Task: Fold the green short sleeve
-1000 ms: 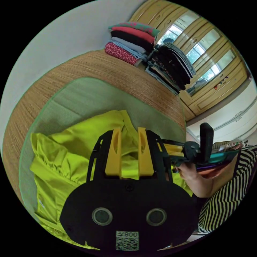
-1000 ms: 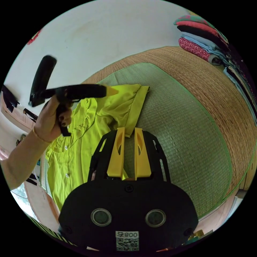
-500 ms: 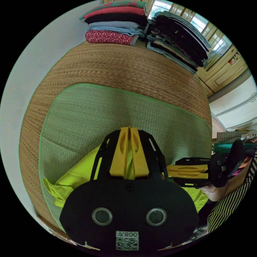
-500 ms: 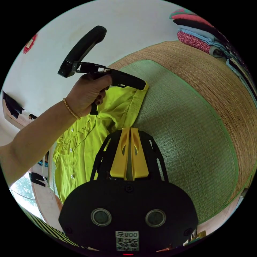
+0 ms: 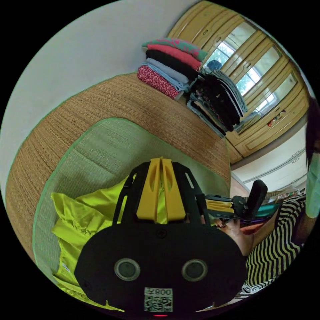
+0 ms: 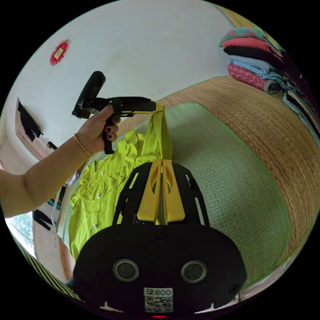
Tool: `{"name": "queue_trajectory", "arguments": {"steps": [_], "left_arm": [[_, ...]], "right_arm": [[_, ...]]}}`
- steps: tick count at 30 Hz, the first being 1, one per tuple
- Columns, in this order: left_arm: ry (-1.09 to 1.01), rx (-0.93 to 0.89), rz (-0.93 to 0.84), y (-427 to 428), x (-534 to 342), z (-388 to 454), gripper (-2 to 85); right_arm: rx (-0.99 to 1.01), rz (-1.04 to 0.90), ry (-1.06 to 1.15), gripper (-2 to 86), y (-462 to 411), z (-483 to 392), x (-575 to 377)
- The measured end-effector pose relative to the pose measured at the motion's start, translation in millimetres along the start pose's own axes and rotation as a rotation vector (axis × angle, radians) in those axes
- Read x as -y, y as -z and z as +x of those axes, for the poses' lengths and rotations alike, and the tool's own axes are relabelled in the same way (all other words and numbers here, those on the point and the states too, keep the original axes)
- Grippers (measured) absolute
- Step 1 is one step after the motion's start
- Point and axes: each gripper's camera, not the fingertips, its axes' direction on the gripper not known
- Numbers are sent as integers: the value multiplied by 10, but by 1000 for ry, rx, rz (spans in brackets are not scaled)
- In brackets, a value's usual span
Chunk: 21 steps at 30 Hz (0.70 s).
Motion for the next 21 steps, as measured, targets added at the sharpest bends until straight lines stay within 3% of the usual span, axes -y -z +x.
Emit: {"name": "queue_trajectory", "arguments": {"steps": [10, 21], "left_arm": [[237, -43, 109, 520, -1033, -848, 10], [369, -79, 148, 466, -1637, -1375, 38]], "right_arm": [[289, -86, 196, 1, -319, -414, 159], [278, -318, 293, 2, -877, -713, 335]]}}
